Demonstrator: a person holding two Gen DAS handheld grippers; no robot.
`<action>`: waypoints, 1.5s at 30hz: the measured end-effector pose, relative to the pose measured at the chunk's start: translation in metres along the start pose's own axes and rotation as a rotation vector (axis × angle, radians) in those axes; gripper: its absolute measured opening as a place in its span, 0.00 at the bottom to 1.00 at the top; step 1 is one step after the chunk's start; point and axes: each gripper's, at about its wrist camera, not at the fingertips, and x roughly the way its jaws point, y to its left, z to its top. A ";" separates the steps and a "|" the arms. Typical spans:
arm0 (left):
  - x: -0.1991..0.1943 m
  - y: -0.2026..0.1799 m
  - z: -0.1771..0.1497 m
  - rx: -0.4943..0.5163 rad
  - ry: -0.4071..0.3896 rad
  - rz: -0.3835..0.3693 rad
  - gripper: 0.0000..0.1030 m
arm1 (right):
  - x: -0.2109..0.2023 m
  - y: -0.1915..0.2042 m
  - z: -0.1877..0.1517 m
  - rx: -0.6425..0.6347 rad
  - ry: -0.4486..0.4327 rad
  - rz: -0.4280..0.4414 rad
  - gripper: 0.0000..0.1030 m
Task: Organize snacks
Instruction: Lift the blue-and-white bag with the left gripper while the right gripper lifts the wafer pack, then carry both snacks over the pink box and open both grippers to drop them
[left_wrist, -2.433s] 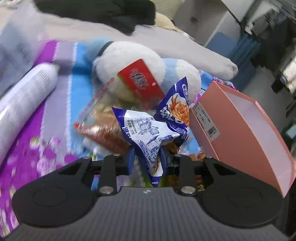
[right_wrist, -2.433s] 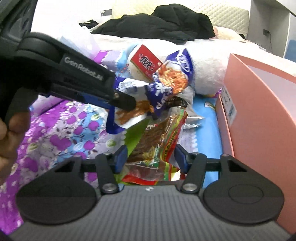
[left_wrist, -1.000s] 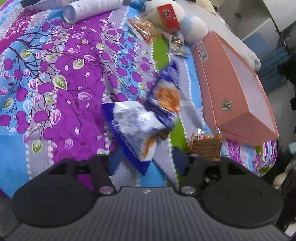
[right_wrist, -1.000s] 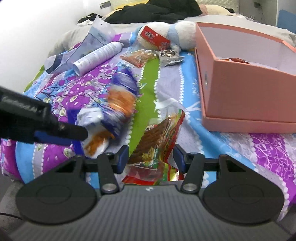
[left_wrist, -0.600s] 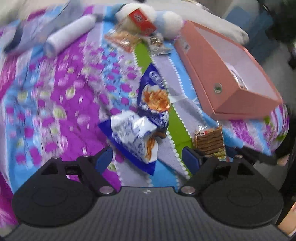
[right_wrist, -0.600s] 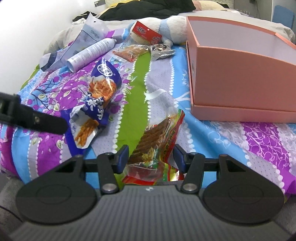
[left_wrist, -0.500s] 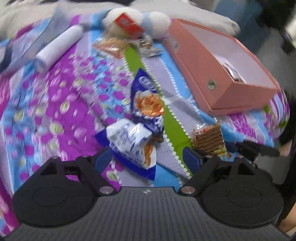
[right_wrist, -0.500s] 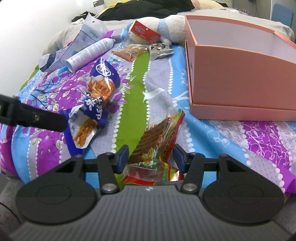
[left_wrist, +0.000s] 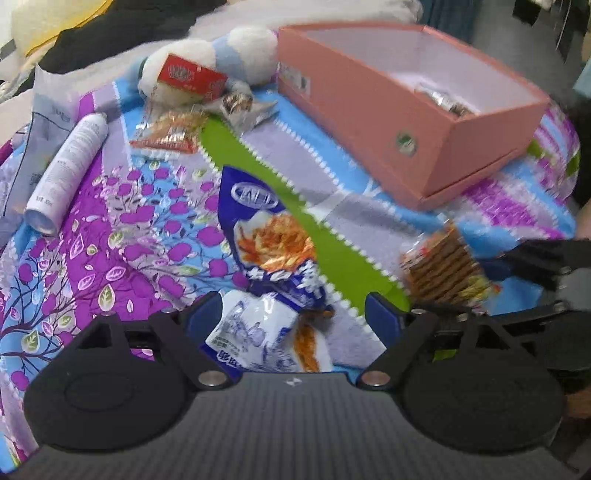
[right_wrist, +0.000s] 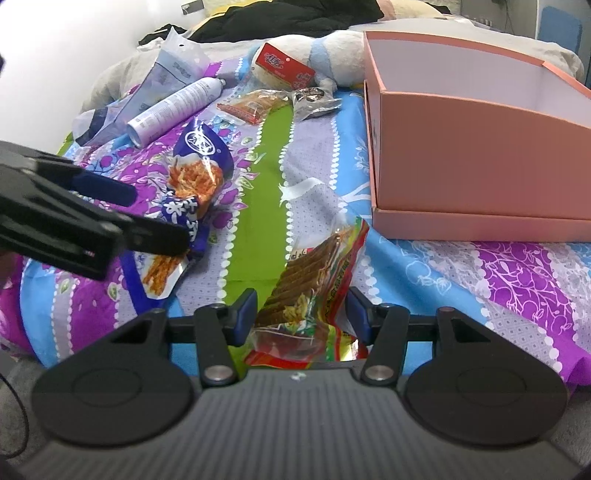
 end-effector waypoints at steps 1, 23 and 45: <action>0.005 0.002 -0.001 -0.001 0.007 0.004 0.84 | 0.000 0.000 0.000 -0.001 -0.001 0.001 0.54; -0.036 0.007 -0.003 -0.347 -0.055 0.034 0.63 | -0.027 0.000 0.015 -0.007 -0.087 0.018 0.53; -0.090 -0.031 0.040 -0.392 -0.166 -0.076 0.63 | -0.109 -0.018 0.050 0.001 -0.314 -0.095 0.53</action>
